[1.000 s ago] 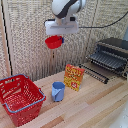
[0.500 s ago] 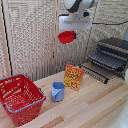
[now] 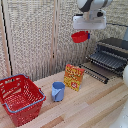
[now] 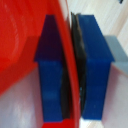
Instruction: Extend the gripper towards the oven tray handle. Grasp the handle and carefully pull the tray out of the oven. Move the gripper above the red bowl. Grab the red bowl gently. Lift the bowl and place it onto the oven tray.
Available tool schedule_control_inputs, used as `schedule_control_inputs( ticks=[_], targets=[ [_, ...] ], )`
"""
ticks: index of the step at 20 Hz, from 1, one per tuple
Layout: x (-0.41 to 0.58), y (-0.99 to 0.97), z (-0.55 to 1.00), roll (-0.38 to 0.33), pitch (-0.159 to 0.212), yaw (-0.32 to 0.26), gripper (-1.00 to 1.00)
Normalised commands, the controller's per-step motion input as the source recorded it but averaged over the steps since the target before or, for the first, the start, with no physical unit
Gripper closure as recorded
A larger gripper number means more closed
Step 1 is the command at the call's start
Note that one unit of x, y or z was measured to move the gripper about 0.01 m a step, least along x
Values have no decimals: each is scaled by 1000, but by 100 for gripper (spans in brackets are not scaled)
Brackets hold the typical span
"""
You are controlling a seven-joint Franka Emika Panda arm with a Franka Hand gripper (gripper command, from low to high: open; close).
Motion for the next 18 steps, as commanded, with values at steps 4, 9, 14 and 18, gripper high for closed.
schedule_control_inputs(
  ticks=[4,9,14,18],
  targets=[
    [-387,-766,-102,0,-12,-156,100],
    [-253,-868,-277,4,-34,-122,100],
    [-22,-909,-511,44,-5,-91,100],
    [0,-811,-384,55,5,-69,100]
  ],
)
